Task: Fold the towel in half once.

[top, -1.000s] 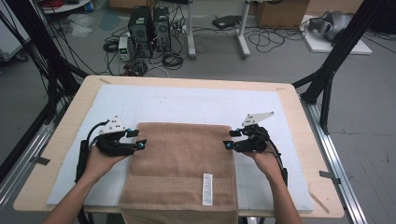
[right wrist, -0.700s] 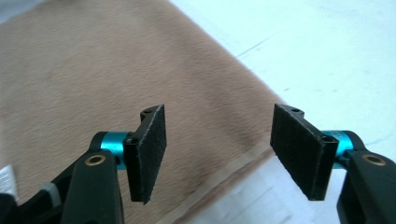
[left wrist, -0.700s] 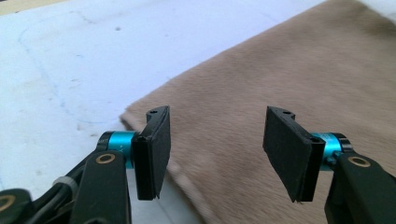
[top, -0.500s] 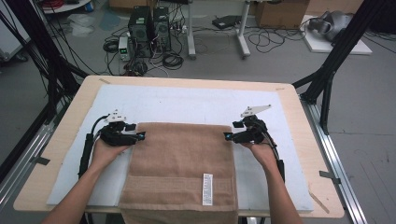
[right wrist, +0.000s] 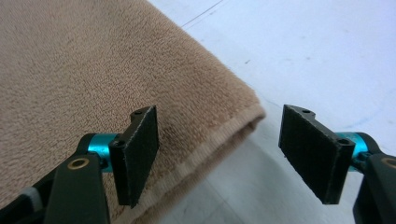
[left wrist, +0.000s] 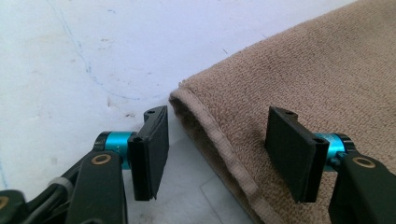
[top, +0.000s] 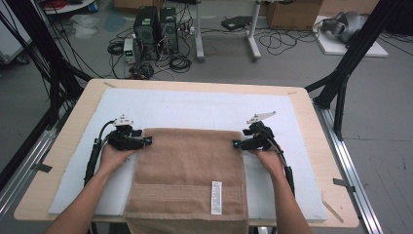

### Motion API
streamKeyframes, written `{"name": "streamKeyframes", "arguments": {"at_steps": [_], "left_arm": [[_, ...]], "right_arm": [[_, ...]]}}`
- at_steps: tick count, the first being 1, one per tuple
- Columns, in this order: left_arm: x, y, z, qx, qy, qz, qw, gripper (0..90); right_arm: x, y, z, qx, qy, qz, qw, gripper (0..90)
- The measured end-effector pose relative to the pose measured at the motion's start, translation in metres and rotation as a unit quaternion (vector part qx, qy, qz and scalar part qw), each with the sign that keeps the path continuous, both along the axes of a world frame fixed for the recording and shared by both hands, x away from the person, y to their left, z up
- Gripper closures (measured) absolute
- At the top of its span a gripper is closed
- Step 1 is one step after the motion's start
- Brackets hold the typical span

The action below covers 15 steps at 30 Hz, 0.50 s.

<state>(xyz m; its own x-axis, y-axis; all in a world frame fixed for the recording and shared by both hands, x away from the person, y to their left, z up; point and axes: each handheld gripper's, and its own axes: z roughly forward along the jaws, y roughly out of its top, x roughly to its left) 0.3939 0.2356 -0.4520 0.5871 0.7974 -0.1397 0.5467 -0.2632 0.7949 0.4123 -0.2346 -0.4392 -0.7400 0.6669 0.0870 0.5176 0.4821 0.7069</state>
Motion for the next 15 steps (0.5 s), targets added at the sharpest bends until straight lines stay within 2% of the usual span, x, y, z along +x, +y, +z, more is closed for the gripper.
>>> {"name": "streamKeyframes", "arguments": {"at_steps": [4, 7, 9, 10, 11, 12, 14, 15], "left_arm": [[0.002, -0.003, 0.001, 0.007, 0.002, 0.002, 1.0, 43.4], [0.003, -0.006, 0.002, 0.019, 0.001, 0.005, 0.9998, 49.0], [0.004, -0.005, 0.003, 0.014, 0.005, 0.003, 0.9999, 56.5], [0.005, -0.006, 0.003, 0.007, 0.008, -0.007, 0.9999, 62.8], [0.005, -0.007, 0.003, 0.007, 0.011, -0.013, 0.9998, 70.6], [0.006, -0.009, 0.004, 0.009, 0.012, -0.016, 0.9998, 76.3], [0.006, -0.012, 0.006, 0.02, 0.007, -0.015, 0.9997, 81.5], [0.006, -0.012, 0.007, 0.022, 0.007, -0.014, 0.9996, 82.3]], "right_arm": [[0.001, 0.005, -0.004, -0.006, 0.008, 0.002, 0.9999, 35.8], [0.0, 0.007, -0.002, -0.005, 0.012, 0.012, 0.9998, 51.7], [0.001, 0.009, -0.002, 0.002, 0.015, 0.027, 0.9995, 60.1], [0.001, 0.009, -0.003, 0.009, 0.018, 0.032, 0.9993, 65.2], [0.002, 0.008, -0.004, 0.023, 0.029, 0.039, 0.9985, 73.1], [0.003, 0.008, -0.004, 0.029, 0.033, 0.046, 0.9979, 77.0], [0.003, 0.009, -0.003, 0.033, 0.03, 0.049, 0.9978, 79.8], [0.003, 0.009, -0.002, 0.026, 0.025, 0.052, 0.998, 80.4]]}}
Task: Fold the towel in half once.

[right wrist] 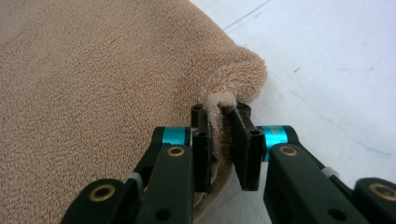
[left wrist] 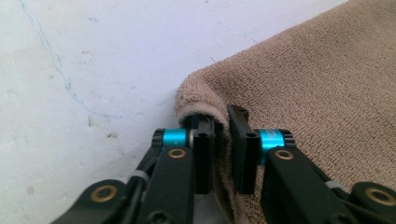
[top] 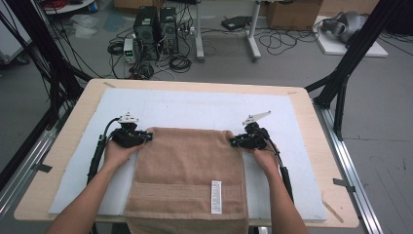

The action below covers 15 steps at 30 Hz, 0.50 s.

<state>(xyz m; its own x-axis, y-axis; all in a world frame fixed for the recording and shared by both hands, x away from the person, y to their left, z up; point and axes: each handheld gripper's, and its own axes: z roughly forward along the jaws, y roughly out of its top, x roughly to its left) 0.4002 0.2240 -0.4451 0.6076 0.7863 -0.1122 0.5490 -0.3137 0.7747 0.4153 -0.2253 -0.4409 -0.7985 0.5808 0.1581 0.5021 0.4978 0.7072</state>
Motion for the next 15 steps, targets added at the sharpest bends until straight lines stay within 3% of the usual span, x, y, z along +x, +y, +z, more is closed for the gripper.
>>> {"name": "streamKeyframes", "arguments": {"at_steps": [3, 5, 7, 13, 15], "left_arm": [[0.002, 0.004, 0.008, -0.011, -0.017, 0.019, 0.9996, 83.5], [0.007, 0.004, 0.017, 0.004, -0.024, 0.018, 0.9995, 83.7], [0.013, 0.004, 0.032, 0.001, -0.042, 0.026, 0.9988, 83.8], [0.042, 0.003, 0.099, -0.005, -0.092, 0.037, 0.9951, 83.8], [0.053, 0.0, 0.126, 0.004, -0.118, 0.035, 0.9924, 83.8]], "right_arm": [[0.001, 0.0, 0.009, 0.001, -0.017, -0.003, 0.9998, 81.2], [0.005, 0.0, 0.018, 0.01, -0.027, -0.012, 0.9995, 81.5], [0.012, 0.002, 0.031, 0.018, -0.034, -0.016, 0.9991, 81.6], [0.037, 0.002, 0.083, 0.026, -0.073, -0.037, 0.9963, 81.7], [0.046, 0.0, 0.106, 0.025, -0.091, -0.042, 0.9947, 81.8]]}}
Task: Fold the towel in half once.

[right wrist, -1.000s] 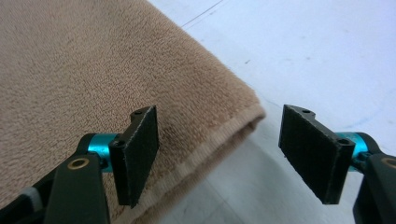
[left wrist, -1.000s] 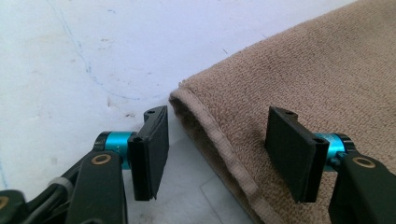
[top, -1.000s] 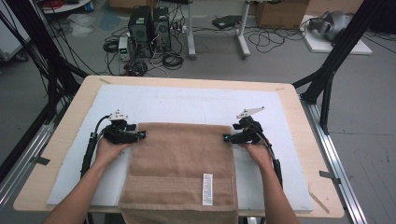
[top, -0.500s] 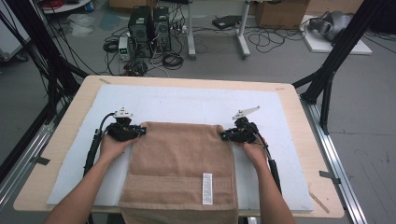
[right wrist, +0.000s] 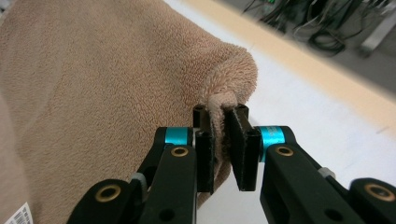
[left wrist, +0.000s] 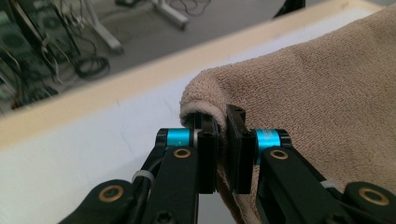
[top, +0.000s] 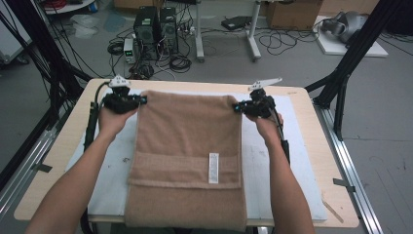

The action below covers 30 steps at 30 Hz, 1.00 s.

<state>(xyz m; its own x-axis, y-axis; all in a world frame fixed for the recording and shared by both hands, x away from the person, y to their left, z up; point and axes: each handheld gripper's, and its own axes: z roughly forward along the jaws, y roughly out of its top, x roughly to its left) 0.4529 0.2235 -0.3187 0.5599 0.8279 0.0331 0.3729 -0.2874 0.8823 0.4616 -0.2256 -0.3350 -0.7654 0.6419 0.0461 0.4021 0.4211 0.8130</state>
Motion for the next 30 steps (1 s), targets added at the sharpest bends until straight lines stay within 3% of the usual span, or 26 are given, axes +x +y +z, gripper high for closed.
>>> {"name": "streamKeyframes", "arguments": {"at_steps": [3, 5, 7, 9, 14, 15, 19, 20, 23, 24, 25, 30], "left_arm": [[0.014, -0.005, 0.022, -0.003, -0.023, 0.004, 0.9997, 82.6], [0.018, -0.007, 0.021, 0.009, -0.02, 0.01, 0.9997, 72.6], [0.02, -0.004, 0.011, 0.005, 0.008, 0.006, 0.9999, 61.2], [0.016, 0.001, -0.002, 0.004, 0.015, 0.003, 0.9999, 58.5], [0.0, 0.012, -0.033, -0.008, 0.044, -0.001, 0.999, 52.2], [-0.003, 0.013, -0.037, -0.01, 0.044, -0.004, 0.999, 51.2], [-0.022, 0.014, -0.053, -0.008, 0.053, -0.022, 0.9983, 49.5], [-0.028, 0.014, -0.056, -0.005, 0.053, -0.025, 0.9983, 49.4], [-0.041, 0.013, -0.066, 0.005, 0.057, -0.038, 0.9976, 48.5], [-0.045, 0.013, -0.068, 0.008, 0.068, -0.046, 0.9966, 48.0], [-0.049, 0.013, -0.07, 0.012, 0.067, -0.05, 0.9965, 46.4], [-0.069, 0.02, -0.078, 0.004, 0.063, -0.057, 0.9964, 45.1]], "right_arm": [[0.011, -0.003, 0.024, 0.002, -0.019, -0.015, 0.9997, 79.6], [0.019, -0.007, 0.028, 0.013, -0.02, -0.035, 0.9991, 65.7], [0.026, -0.014, 0.018, 0.033, 0.015, -0.053, 0.998, 54.2], [0.026, -0.016, 0.005, 0.026, 0.037, -0.053, 0.9976, 48.7], [0.014, -0.016, -0.021, 0.008, 0.063, -0.046, 0.9969, 39.6], [0.008, -0.015, -0.025, -0.003, 0.057, -0.04, 0.9976, 39.6], [-0.005, -0.01, -0.032, -0.023, 0.055, -0.025, 0.9979, 36.8], [-0.011, -0.009, -0.033, -0.017, 0.057, -0.022, 0.998, 35.8], [-0.018, -0.003, -0.034, -0.028, 0.079, -0.008, 0.9965, 32.6], [-0.024, -0.002, -0.034, -0.027, 0.062, -0.003, 0.9977, 35.8], [-0.031, -0.001, -0.035, -0.023, 0.046, 0.004, 0.9987, 36.3], [-0.054, -0.001, -0.043, -0.015, 0.042, 0.012, 0.9989, 34.8]]}}
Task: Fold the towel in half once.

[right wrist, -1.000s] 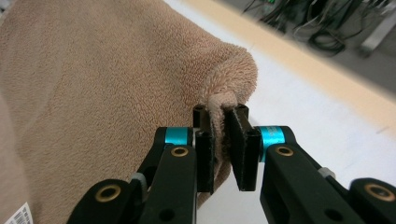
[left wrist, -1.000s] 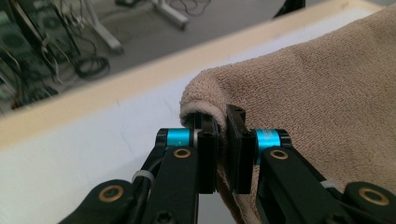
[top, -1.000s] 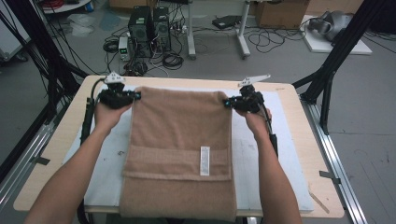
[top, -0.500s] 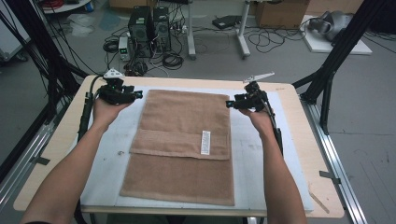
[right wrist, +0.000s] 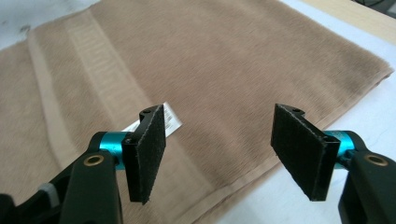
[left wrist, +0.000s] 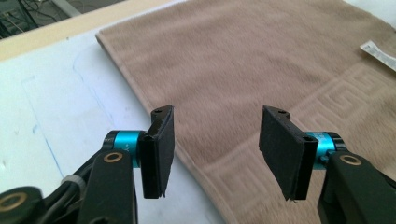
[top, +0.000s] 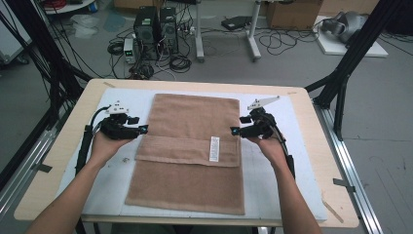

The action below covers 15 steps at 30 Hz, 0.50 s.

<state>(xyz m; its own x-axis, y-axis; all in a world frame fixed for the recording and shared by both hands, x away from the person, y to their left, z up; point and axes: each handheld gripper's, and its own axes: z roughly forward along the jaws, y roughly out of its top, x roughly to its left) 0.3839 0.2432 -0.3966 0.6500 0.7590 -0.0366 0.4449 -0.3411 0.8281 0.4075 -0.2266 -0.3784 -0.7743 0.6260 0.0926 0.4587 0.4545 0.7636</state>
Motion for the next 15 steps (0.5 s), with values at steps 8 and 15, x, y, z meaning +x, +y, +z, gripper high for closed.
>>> {"name": "streamKeyframes", "arguments": {"at_steps": [8, 15], "left_arm": [[-0.033, 0.004, -0.011, -0.002, -0.004, -0.025, 0.9997, 40.7], [-0.044, -0.006, -0.023, 0.017, 0.002, -0.047, 0.9987, 39.8]], "right_arm": [[-0.034, -0.007, -0.015, -0.001, -0.006, 0.011, 0.9999, 36.9], [-0.051, -0.008, -0.032, -0.007, 0.002, 0.022, 0.9997, 40.3]]}}
